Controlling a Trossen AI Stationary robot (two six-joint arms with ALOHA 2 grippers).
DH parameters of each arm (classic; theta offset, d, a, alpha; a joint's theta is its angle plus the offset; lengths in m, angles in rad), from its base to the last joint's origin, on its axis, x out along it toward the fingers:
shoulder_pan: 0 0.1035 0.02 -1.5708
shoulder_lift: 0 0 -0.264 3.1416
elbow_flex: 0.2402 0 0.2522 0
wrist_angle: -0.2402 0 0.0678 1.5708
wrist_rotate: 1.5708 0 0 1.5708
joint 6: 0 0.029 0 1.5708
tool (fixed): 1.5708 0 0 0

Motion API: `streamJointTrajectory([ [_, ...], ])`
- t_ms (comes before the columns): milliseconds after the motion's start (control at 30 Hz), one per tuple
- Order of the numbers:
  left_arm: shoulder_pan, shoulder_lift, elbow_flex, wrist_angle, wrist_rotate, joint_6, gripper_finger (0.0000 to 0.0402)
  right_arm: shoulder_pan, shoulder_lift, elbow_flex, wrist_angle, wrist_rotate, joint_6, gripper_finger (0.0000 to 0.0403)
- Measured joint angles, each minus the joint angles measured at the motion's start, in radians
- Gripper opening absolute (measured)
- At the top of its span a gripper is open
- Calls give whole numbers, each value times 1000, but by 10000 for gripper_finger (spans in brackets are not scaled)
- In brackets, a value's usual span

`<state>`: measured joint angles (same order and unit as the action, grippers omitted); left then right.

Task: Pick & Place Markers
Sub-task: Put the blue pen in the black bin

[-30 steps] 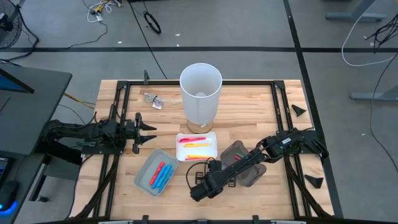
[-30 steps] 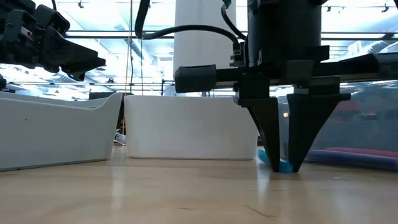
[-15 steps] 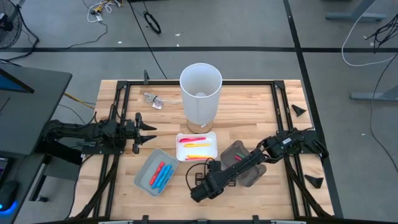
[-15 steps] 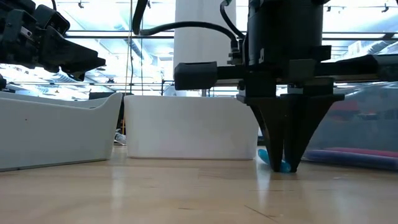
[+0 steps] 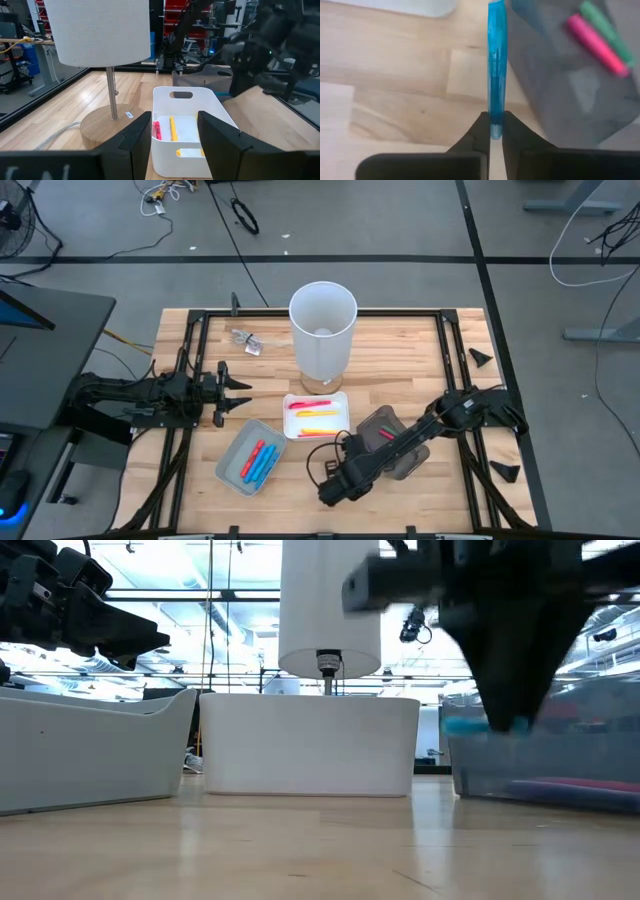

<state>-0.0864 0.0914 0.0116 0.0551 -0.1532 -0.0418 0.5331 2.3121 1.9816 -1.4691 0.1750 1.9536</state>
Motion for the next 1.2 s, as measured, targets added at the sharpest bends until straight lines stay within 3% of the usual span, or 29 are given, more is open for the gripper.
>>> streamJointTrajectory([
  [400, 0, 0, 0, 0, 0, 0, 165, 6, -177, 1, -35, 23, -241, 21],
  [800, 0, 0, 0, 0, 0, 0, 165, 47, -253, -13, -58, -60, -446, 20],
  [967, 0, 0, 0, 0, 0, 0, 165, 59, -328, -133, -4, -71, -451, 21],
  [1200, 0, 0, 0, 0, 0, 0, 165, 59, -487, -425, 197, -93, -488, 21],
])
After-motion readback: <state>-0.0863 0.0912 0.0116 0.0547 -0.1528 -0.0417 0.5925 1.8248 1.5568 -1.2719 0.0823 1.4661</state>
